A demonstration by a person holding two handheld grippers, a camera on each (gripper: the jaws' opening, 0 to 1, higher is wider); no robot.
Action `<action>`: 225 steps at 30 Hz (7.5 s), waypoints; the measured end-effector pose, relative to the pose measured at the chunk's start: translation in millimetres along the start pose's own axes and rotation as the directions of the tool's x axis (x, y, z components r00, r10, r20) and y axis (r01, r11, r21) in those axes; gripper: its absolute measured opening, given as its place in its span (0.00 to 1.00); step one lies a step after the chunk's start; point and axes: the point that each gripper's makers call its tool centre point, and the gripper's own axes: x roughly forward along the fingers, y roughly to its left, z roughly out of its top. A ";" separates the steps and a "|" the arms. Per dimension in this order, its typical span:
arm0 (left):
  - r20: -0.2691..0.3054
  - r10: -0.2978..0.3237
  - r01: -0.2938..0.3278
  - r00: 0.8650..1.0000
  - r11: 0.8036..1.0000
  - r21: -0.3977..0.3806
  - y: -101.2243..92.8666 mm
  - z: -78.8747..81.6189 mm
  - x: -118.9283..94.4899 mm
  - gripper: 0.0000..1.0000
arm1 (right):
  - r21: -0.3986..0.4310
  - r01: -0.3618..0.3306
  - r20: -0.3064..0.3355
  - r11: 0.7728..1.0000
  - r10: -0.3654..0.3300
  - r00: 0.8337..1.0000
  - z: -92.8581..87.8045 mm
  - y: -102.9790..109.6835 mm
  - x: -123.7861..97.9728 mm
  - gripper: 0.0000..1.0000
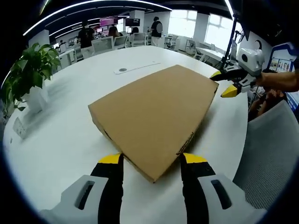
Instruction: Operate the shoe box by opening the lid, removing the specified soft item, and placing it in the target area until the item is outside and the box remains undamaged.
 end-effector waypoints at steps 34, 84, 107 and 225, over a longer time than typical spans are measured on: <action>-0.015 -0.023 0.023 1.000 0.999 0.029 23.6 -24.6 -25.6 0.46 | -0.007 -0.026 0.039 1.000 0.027 0.999 5.0 45.6 4.1 0.35; 0.184 0.035 -0.022 0.982 0.997 -0.074 17.3 6.8 -60.6 0.49 | -0.003 -0.017 0.141 1.000 0.017 0.990 46.4 37.2 -18.2 0.36; 0.266 0.081 -0.084 0.960 0.996 0.000 38.2 59.4 -80.8 0.44 | -0.038 0.042 0.233 0.998 -0.032 0.972 97.6 8.6 -24.3 0.38; 0.228 0.390 -0.335 0.892 0.910 -0.245 137.0 84.2 -15.8 0.01 | 0.098 0.281 0.104 0.955 -0.291 0.951 79.0 -106.6 65.6 0.00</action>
